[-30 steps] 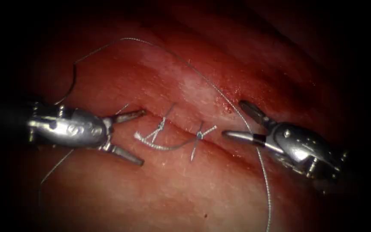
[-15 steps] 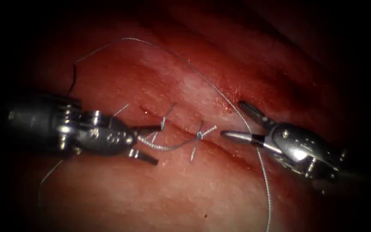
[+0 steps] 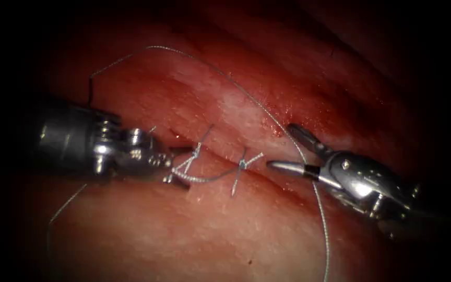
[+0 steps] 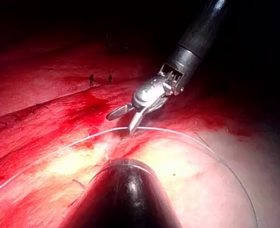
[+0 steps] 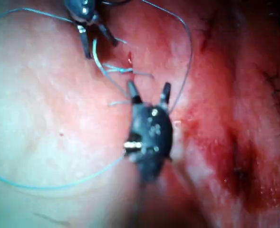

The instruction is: Wound Closure

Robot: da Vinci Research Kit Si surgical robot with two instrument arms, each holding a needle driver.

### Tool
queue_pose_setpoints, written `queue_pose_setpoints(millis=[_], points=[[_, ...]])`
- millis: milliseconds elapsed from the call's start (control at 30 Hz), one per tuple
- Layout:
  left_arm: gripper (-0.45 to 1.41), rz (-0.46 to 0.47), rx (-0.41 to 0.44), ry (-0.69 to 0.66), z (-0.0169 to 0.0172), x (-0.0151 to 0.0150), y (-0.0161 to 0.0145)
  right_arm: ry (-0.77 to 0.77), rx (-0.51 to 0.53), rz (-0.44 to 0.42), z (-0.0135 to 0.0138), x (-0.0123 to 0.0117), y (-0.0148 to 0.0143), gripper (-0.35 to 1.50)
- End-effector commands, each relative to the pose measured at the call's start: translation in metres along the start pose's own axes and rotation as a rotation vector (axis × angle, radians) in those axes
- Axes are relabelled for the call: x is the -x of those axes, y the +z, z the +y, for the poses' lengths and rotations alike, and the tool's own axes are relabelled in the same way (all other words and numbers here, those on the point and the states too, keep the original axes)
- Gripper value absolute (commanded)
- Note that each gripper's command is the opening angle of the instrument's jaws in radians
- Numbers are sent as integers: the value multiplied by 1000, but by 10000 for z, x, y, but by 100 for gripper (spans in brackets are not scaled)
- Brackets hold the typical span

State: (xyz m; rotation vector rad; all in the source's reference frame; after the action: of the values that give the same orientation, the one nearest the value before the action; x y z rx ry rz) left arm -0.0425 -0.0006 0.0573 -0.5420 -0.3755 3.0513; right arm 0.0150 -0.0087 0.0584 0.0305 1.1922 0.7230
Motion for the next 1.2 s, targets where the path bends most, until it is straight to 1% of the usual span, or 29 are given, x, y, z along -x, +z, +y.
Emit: queue_pose_setpoints(millis=[33, 100, 167, 233, 267, 300, 333, 367, 533, 667, 733, 900, 1000, 1067, 1200], points=[[49, -6, 4, 7, 1, -3, 7, 1, -1, 1, -3, 5, 8, 131], [56, -19, 12, 9, 1, -3, 7, -5, 0, 1, -3, 5, 9, 131], [54, -19, 12, 9, 1, -2, 7, -5, 1, 1, -4, 5, 9, 131], [34, -27, 16, 11, 1, -2, 8, -4, -1, 1, -4, 4, 11, 131], [4, -39, 22, 14, 0, -1, 11, -4, -3, 2, -5, 4, 12, 131], [4, -39, 22, 14, 0, -1, 11, -4, -3, 2, -5, 4, 12, 131], [-13, -42, 23, 15, -1, -1, 13, -4, -6, 2, -5, 4, 12, 131], [-45, -45, 20, 37, -2, -2, 18, -4, -5, 2, -6, 4, 13, 131], [-45, -31, 37, 80, -2, 0, 24, -4, -8, 2, -7, 4, 14, 131], [-45, -24, 39, 91, -8, 5, 20, -10, -6, 0, -8, 4, 15, 131], [-45, -6, 35, 84, -12, 4, 15, -36, -9, -16, -10, 4, 18, 131], [-45, 8, 17, 72, -22, -2, 5, -180, -41, -128, -20, 7, 36, 133], [-45, 19, 7, 64, -26, -9, 1, -237, -56, -161, -30, 14, 49, 135], [-45, 21, 4, 61, -26, -12, 1, -239, -54, -164, -32, 15, 52, 135], [-45, 16, 1, 65, -20, -17, 2, -245, -40, -162, -35, 18, 69, 136]])
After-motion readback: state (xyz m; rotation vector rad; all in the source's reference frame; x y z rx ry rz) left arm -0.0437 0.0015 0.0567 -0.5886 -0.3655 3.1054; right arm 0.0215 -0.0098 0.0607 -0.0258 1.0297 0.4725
